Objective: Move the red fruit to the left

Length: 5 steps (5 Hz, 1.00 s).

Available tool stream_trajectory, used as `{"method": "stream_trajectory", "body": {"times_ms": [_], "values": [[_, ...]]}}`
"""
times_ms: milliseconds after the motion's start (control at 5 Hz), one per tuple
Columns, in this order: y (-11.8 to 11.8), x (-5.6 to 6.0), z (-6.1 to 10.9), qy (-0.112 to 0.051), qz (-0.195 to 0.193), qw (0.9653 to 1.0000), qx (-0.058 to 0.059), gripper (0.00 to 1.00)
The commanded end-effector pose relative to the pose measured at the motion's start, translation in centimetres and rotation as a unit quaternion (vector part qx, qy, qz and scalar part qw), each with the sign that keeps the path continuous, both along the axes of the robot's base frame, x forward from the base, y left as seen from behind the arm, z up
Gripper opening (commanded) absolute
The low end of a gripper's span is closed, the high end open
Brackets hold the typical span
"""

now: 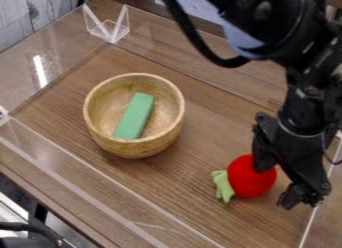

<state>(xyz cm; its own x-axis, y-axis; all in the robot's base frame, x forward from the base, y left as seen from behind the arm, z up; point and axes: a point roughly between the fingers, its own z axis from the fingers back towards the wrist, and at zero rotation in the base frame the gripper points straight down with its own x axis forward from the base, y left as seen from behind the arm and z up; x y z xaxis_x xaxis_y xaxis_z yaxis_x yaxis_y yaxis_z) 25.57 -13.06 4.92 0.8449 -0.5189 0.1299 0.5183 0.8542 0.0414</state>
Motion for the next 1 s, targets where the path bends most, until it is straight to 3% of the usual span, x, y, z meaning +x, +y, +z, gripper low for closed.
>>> {"method": "stream_trajectory", "body": {"times_ms": [0,200,400,600,800], "values": [[-0.8,1.9,1.2,-0.015,-0.031,0.9993,-0.011,0.00],[-0.6,2.6,1.1,-0.021,-0.038,0.9990,-0.009,1.00],[0.2,3.7,0.6,-0.012,-0.052,0.9985,-0.009,0.00],[1.9,4.7,1.9,-0.020,-0.053,0.9984,0.000,0.00],[4.1,4.5,3.3,-0.029,-0.059,0.9978,0.009,0.00]]}}
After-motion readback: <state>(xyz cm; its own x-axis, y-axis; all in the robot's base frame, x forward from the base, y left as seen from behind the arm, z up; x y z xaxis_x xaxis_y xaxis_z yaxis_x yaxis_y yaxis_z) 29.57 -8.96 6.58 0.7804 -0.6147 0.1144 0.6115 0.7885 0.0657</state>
